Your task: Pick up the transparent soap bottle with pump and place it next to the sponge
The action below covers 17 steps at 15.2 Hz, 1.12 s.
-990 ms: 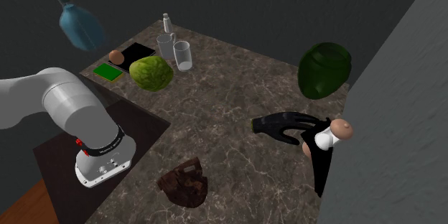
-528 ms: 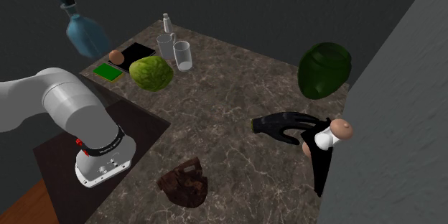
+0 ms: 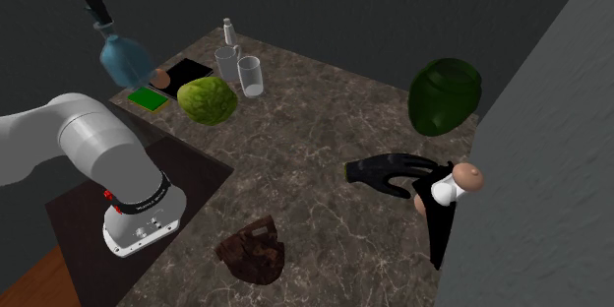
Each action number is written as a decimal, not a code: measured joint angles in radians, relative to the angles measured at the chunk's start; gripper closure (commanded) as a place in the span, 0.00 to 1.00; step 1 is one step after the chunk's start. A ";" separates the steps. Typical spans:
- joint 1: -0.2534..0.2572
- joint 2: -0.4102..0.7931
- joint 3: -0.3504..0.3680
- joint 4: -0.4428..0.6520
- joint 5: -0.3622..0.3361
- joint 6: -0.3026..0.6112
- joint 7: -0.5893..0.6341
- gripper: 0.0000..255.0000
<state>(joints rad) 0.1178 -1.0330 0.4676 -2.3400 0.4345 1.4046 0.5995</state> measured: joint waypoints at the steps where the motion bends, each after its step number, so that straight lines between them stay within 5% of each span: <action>1: 0.003 -0.009 0.002 -0.020 0.003 0.010 -0.004 1.00; 17: 0.043 -0.084 0.082 -0.258 0.084 0.173 -0.024 1.00</action>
<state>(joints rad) 0.1612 -1.1174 0.5497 -2.5975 0.5180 1.5776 0.5752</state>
